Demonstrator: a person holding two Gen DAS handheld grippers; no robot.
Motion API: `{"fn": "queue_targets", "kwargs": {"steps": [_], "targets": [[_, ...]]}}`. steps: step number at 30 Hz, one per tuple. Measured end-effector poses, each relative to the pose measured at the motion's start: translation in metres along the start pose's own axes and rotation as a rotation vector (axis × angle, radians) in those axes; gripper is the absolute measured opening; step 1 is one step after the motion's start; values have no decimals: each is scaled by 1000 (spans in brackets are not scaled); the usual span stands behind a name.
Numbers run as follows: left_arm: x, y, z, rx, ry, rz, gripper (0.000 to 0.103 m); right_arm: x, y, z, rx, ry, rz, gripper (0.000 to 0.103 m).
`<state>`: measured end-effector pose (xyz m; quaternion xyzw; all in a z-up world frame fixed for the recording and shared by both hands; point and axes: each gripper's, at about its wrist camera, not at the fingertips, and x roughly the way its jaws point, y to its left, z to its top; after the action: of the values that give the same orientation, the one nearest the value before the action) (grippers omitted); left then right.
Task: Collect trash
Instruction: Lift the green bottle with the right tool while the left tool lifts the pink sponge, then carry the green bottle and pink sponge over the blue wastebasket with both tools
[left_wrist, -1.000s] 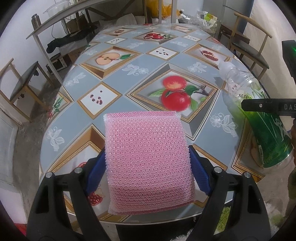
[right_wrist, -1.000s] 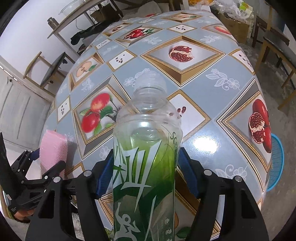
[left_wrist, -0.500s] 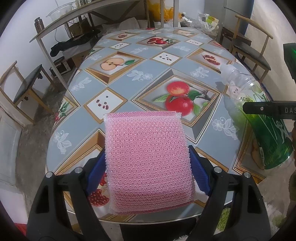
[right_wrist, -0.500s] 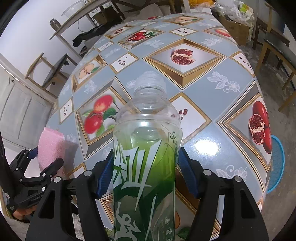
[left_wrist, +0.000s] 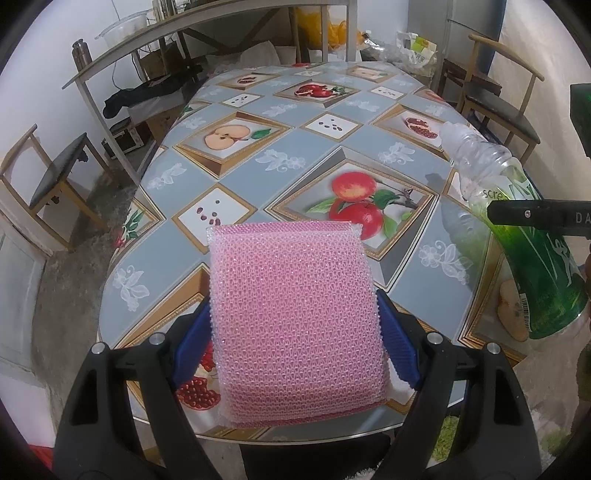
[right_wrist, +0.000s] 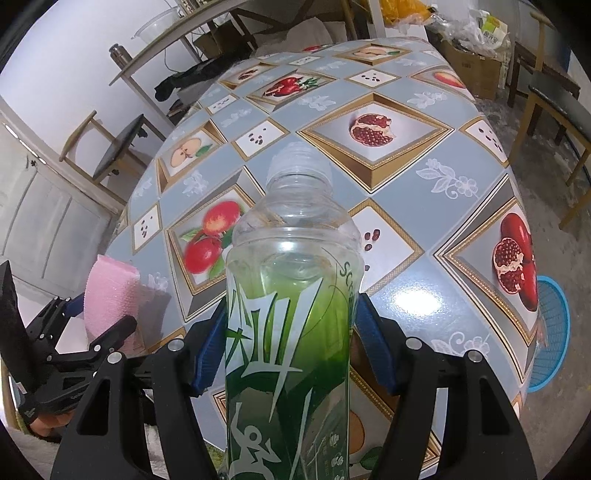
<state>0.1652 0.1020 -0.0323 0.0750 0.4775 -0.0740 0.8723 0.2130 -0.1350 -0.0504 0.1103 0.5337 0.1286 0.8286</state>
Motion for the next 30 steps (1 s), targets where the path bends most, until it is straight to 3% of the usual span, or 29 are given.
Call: {"fn": "queue_targets", "kwargs": {"steps": [22, 26, 30], "targets": [[-36, -25, 0, 53, -88, 16, 78, -49, -9, -16, 16, -116, 37, 65], [-44, -42, 9, 90, -116, -16, 78, -76, -26, -24, 50, -177, 36, 65], [-53, -68, 28, 137, -144, -113, 78, -110, -54, -34, 106, -247, -6, 65]]}}
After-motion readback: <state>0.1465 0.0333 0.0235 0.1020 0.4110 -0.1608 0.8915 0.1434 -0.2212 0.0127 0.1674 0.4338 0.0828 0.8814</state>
